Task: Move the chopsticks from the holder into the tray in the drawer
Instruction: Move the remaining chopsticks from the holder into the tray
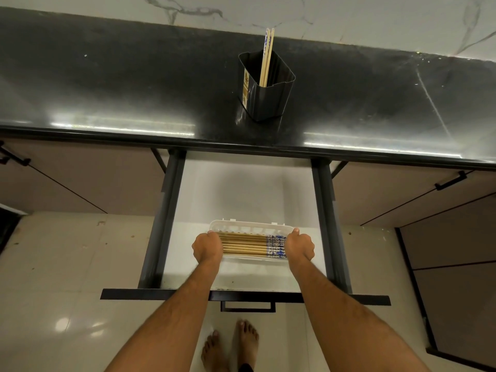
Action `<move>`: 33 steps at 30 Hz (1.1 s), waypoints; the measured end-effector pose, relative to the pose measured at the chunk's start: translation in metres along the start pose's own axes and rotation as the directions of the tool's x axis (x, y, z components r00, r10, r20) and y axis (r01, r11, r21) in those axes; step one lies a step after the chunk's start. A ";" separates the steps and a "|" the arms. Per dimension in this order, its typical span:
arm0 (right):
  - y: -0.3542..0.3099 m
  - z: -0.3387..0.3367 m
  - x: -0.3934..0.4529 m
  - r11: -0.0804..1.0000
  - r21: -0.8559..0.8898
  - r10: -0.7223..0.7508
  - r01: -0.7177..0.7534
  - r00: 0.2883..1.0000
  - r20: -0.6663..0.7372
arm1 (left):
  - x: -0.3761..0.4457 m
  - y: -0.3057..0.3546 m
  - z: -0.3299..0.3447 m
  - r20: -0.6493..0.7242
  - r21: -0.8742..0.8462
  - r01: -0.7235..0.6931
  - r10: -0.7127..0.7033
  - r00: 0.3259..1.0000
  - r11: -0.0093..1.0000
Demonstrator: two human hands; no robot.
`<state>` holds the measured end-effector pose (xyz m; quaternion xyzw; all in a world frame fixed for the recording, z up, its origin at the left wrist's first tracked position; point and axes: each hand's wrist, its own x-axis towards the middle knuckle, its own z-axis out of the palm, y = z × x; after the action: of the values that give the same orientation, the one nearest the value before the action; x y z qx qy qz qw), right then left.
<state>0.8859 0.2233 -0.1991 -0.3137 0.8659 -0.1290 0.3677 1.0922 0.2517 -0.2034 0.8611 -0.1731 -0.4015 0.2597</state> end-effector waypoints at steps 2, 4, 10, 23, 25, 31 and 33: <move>0.001 0.000 -0.002 1.000 -0.014 -0.007 0.008 1.000 0.011 | -0.001 -0.003 -0.001 0.001 0.009 0.004 -0.004 1.000 1.000; 0.001 -0.002 -0.004 1.000 -0.025 -0.006 0.006 1.000 0.026 | 0.000 -0.005 -0.001 0.002 0.025 0.007 -0.007 1.000 1.000; -0.010 -0.018 -0.005 0.997 -0.046 -0.068 0.068 0.998 -0.002 | -0.005 0.015 -0.009 -0.008 0.067 -0.085 0.086 0.996 0.994; -0.106 -0.091 -0.044 0.474 -0.624 -0.826 0.620 0.558 -0.073 | -0.046 0.135 -0.059 -0.004 0.487 -0.755 0.866 0.500 0.438; -0.130 -0.107 -0.055 0.449 -0.651 -0.830 0.612 0.556 -0.050 | -0.058 0.163 -0.071 0.037 0.555 -0.768 0.913 0.406 0.319; -0.185 -0.156 -0.094 0.363 -0.703 -0.910 0.612 0.394 -0.127 | -0.095 0.236 -0.107 0.053 0.656 -0.746 0.978 0.199 0.116; -0.203 -0.172 -0.102 0.353 -0.705 -0.921 0.615 0.360 -0.148 | -0.104 0.259 -0.116 0.040 0.656 -0.749 0.987 0.158 0.093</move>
<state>0.9080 0.1304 0.0697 -0.7396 0.6530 -0.1259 -0.1032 1.0953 0.1317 0.0738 0.6613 -0.7070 0.1067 0.2267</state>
